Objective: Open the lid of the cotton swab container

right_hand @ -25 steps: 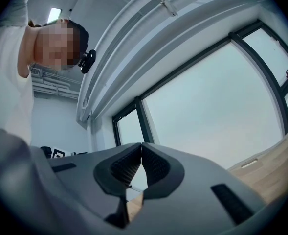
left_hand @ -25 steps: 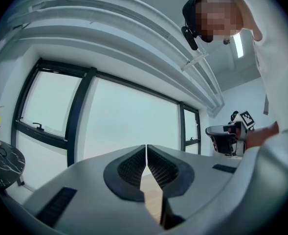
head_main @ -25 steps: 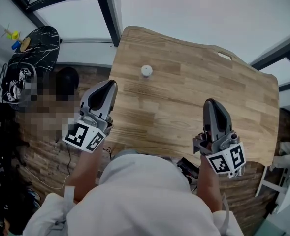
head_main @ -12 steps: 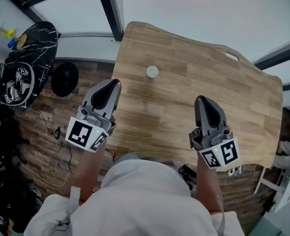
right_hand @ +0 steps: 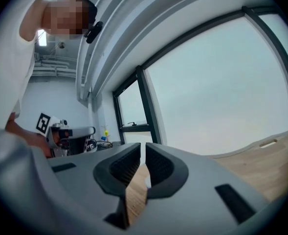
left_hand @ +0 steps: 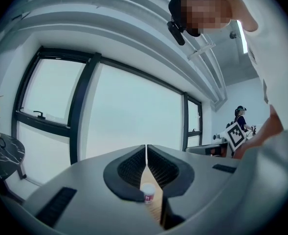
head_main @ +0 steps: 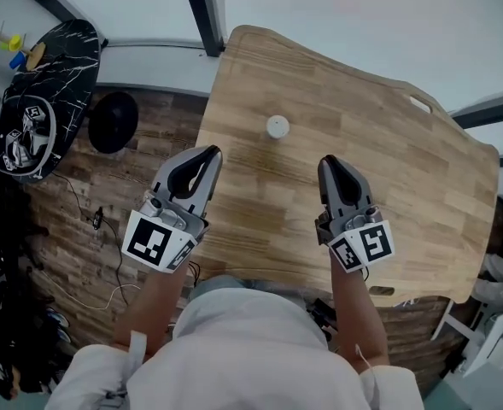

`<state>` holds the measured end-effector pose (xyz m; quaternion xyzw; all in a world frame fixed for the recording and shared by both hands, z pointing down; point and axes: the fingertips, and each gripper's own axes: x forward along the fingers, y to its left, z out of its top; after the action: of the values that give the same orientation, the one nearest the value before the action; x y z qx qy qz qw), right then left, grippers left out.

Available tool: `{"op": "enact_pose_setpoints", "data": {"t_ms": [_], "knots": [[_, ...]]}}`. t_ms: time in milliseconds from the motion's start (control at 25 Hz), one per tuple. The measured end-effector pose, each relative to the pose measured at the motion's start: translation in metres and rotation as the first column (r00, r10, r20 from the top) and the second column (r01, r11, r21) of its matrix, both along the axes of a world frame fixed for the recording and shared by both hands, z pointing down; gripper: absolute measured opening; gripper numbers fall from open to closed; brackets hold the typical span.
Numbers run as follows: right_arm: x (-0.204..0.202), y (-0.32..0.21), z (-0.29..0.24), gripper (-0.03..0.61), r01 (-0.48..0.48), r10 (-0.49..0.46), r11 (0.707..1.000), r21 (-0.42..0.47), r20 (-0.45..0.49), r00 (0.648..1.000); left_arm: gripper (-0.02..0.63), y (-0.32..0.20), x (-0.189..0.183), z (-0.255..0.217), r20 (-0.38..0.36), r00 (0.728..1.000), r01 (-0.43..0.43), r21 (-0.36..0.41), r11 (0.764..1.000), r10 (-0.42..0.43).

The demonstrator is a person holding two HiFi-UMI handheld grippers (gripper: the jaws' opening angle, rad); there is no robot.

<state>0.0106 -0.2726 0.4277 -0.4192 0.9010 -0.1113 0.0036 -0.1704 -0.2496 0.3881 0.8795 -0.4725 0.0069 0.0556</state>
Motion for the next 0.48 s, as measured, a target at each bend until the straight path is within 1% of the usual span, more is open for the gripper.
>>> {"op": "enact_pose_setpoints", "data": {"t_ms": [120,160,200,240,360,480], "knots": [[-0.015,-0.014,0.038,0.026,0.031,-0.033,0.998,-0.048,-0.054,0.998,0.020,-0.003,-0.003,0.008,-0.003,1.000,0.001,-0.012,1.000,-0.001],[-0.020,-0.019,0.051,0.053,0.040,-0.045,0.997,-0.070,-0.067,0.997,0.020,-0.005,-0.003,0.009,-0.003,1.000,-0.001,-0.015,1.000,0.001],[-0.025,-0.024,0.064,0.101,0.049,-0.056,0.995,-0.092,-0.081,0.995,0.020,-0.006,-0.004,0.011,-0.001,1.000,-0.002,-0.016,1.000,0.002],[-0.029,-0.029,0.078,0.133,0.054,-0.065,0.992,-0.115,-0.097,0.993,0.020,-0.008,-0.004,0.012,0.000,1.000,-0.004,-0.017,1.000,0.004],[-0.041,-0.041,0.117,0.188,0.059,-0.088,0.983,-0.173,-0.167,0.982,0.020,-0.010,-0.006,0.015,0.001,1.000,-0.004,-0.019,1.000,0.004],[-0.049,-0.048,0.152,0.235,0.066,-0.121,0.973,-0.219,-0.249,0.961,0.020,-0.012,-0.007,0.018,0.003,1.000,0.001,-0.023,1.000,-0.001]]}}
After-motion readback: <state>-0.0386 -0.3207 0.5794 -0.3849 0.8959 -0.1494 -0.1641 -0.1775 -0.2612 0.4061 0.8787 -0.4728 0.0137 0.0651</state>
